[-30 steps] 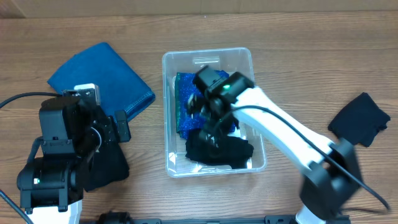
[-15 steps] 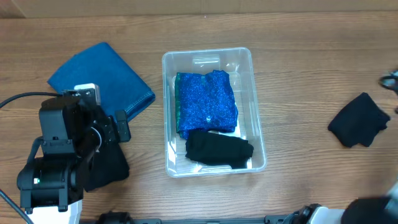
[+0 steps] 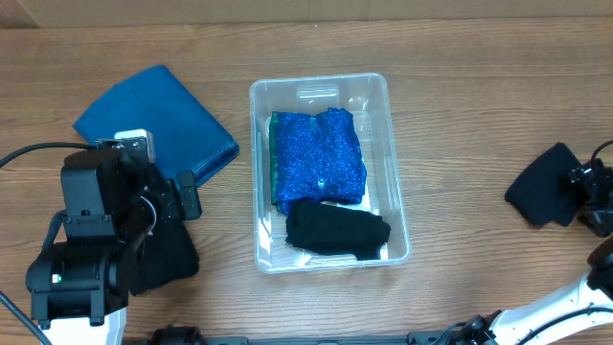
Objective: Pack container
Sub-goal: 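Release the black cloth and raise the right gripper away to the right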
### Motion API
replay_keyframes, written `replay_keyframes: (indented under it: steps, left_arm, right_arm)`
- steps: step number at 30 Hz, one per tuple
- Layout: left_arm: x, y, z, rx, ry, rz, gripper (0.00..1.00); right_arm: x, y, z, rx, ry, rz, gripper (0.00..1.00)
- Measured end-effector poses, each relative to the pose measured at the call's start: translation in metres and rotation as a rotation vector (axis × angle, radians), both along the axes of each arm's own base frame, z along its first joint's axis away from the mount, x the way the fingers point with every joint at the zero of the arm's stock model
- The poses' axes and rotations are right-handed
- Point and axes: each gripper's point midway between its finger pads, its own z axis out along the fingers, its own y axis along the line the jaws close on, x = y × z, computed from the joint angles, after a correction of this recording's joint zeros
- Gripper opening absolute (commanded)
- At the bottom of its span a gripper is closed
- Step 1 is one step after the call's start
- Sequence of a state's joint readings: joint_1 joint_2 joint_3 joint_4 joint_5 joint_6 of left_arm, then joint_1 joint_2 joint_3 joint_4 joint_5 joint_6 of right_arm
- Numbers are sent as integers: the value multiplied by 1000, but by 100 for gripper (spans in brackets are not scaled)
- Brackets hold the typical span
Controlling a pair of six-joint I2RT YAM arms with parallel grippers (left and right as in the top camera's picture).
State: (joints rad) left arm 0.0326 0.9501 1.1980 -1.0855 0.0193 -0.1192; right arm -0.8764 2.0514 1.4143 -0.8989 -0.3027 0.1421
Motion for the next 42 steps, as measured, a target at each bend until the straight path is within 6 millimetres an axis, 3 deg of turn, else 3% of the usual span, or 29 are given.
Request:
replay_keyframes:
  steps: [3,9,10,12,14,18,22,26,28,29,32,34,36,42]
  left_arm:
    - [0,0,0,0,0,0,100]
    - [0,0,0,0,0,0,100]
    - [0,0,0,0,0,0,100]
    - [0,0,0,0,0,0,100]
    - [0,0,0,0,0,0,100]
    - [0,0,0,0,0,0,100]
    - [0,0,0,0,0,0,100]
    - [0,0,0,0,0,0,100]
    - [0,0,0,0,0,0,100]
    - [0,0,0,0,0,0,100]
    - [0,0,0,0,1,0,100]
    - [0,0,0,0,3,0,100]
    - [-1,0,-1,0,3,0,100]
    - [-1,0,-1,0,4,0,100]
  right_arm:
    - [11,4,2,35,-65,42,92]
    - [28,24,-1,155,-187,102,36]
    - [30,27,-2,172,-194,105,19]
    - [35,35,-3,203,-221,121,15]
    - [39,39,0,221,-245,127,4]
    - [47,62,12,310,-316,176,4]
    - [68,100,54,298,-372,319,4]
    - [101,180,161,131,-542,655,4]
    - [98,255,222,30,-647,909,4]
    - [91,287,238,-8,-676,1021,4]
    - [63,368,251,-78,-701,1333,4]
    - [30,419,239,-92,-661,1591,4]
    - [-3,453,228,-97,-628,1817,4]
    - [-55,505,208,-195,-596,2247,4]
